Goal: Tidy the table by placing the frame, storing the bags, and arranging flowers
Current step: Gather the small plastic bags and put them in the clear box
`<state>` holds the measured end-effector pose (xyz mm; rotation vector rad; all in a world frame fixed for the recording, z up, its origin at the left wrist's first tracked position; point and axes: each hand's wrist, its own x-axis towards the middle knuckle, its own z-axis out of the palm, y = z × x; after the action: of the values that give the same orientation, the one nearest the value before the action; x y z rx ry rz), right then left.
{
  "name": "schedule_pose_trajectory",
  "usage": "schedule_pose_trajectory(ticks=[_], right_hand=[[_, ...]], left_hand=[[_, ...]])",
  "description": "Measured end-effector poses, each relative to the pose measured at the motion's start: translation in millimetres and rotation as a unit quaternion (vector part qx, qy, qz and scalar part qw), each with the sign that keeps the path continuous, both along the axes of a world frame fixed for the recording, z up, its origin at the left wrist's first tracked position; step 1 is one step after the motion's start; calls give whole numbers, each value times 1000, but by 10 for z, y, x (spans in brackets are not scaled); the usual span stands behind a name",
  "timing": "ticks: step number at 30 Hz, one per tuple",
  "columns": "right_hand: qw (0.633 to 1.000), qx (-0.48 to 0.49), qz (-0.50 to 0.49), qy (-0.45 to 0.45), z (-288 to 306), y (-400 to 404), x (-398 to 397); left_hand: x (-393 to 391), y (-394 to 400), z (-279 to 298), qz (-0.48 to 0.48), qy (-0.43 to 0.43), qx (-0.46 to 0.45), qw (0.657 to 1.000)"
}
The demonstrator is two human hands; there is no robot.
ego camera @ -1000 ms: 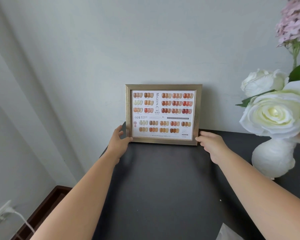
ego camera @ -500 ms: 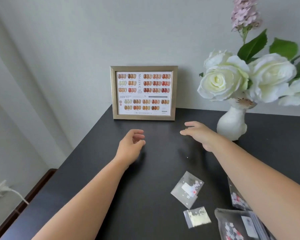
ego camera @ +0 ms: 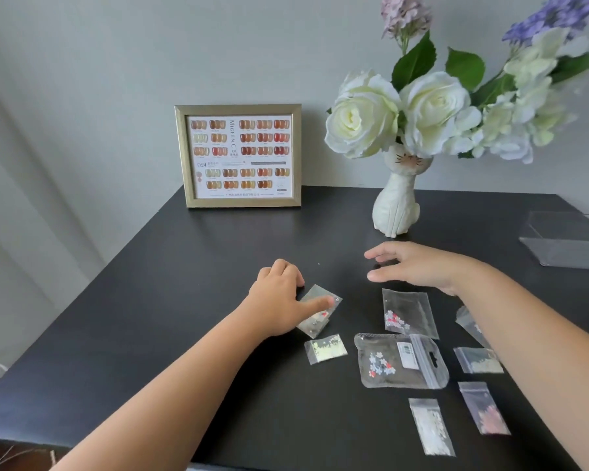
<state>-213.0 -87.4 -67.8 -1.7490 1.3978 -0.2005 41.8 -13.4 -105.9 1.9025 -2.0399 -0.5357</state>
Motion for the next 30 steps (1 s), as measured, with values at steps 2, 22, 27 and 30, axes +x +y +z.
schedule_pose_trajectory(ticks=[2, 22, 27, 30], right_hand=[[999, -34, -1, 14, 58, 177, -94], [969, -187, 93, 134, -237, 1029, -152], [970, -232, 35, 69, -157, 1041, -205], [976, -218, -7, -12, -109, 1021, -296]], left_hand=[[-78, 60, 23, 6, -13, 4, 1000], [99, 176, -115, -80, 198, -75, 974], [113, 156, -126, -92, 234, -114, 961], [120, 102, -119, -104, 236, -128, 958]])
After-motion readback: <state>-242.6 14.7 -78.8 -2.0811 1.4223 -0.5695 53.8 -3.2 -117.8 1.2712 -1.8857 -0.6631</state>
